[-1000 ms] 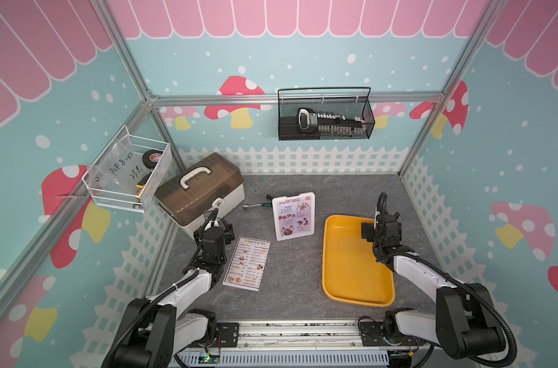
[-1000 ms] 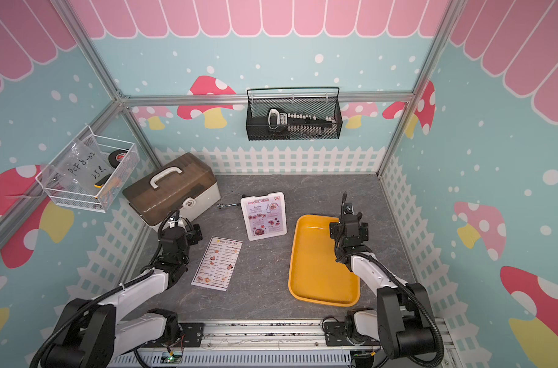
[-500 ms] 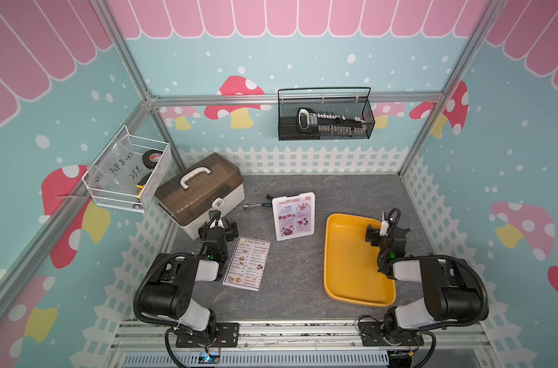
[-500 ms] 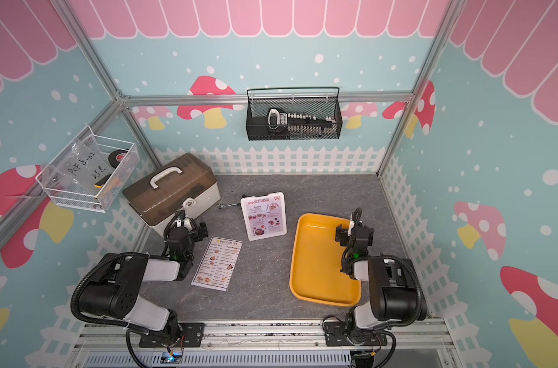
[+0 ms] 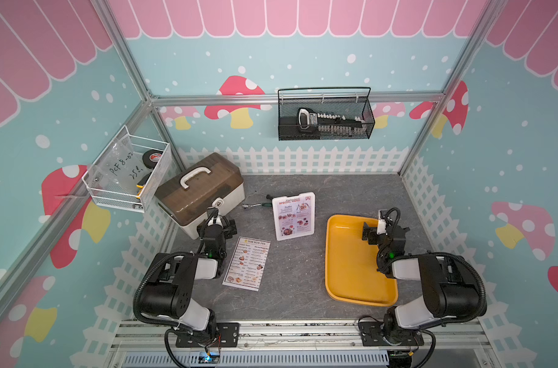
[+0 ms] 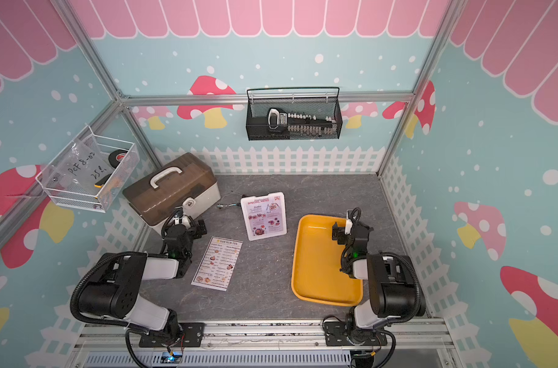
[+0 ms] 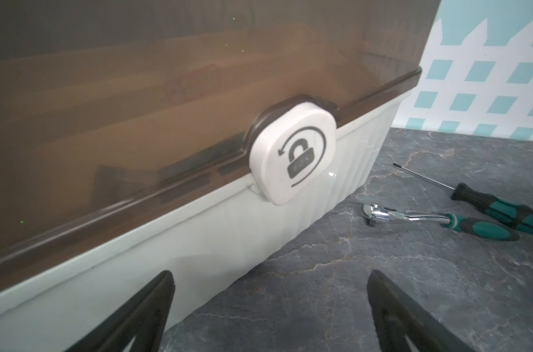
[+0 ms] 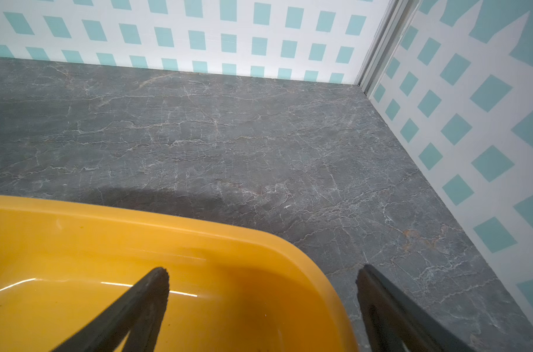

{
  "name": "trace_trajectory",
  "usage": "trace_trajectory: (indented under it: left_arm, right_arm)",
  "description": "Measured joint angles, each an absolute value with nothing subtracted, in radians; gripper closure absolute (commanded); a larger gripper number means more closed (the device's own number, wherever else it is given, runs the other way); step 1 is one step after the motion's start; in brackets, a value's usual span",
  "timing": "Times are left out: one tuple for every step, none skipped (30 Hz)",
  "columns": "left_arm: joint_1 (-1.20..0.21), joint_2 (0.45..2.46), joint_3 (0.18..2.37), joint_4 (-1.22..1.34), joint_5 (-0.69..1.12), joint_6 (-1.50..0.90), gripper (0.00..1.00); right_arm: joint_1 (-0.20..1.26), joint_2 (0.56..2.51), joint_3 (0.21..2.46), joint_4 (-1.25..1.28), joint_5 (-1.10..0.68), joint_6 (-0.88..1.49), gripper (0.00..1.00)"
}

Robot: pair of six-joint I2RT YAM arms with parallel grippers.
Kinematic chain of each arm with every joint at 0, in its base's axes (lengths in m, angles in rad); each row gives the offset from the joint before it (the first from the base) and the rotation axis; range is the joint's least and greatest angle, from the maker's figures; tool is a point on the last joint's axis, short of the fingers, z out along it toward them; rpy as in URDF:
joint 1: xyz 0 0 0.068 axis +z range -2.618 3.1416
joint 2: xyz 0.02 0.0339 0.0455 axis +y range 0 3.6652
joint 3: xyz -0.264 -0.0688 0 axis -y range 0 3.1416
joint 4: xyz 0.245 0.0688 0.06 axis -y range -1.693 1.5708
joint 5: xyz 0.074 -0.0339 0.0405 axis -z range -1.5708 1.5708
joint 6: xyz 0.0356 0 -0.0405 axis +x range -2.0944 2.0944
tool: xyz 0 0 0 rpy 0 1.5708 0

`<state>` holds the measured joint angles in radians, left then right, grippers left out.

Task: Replace the menus in the menu holders
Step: Reset both arms

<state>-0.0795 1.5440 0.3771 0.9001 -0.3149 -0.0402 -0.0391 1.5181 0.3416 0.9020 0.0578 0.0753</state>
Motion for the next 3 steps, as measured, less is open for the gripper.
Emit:
trace_trajectory:
  left_arm:
    - [-0.077, 1.544, 0.38, 0.897, -0.299, -0.04, 0.01]
    - [-0.074, 1.544, 0.382, 0.895, -0.282, -0.04, 0.0]
    - [-0.072, 1.544, 0.382, 0.895, -0.27, -0.04, 0.0]
  right_arm:
    - [-0.039, 1.518, 0.342, 0.902, 0.058, 0.075, 0.01]
    - [-0.038, 1.518, 0.342, 0.902, 0.058, 0.075, 0.01]
    - [-0.037, 1.518, 0.342, 0.902, 0.058, 0.075, 0.01]
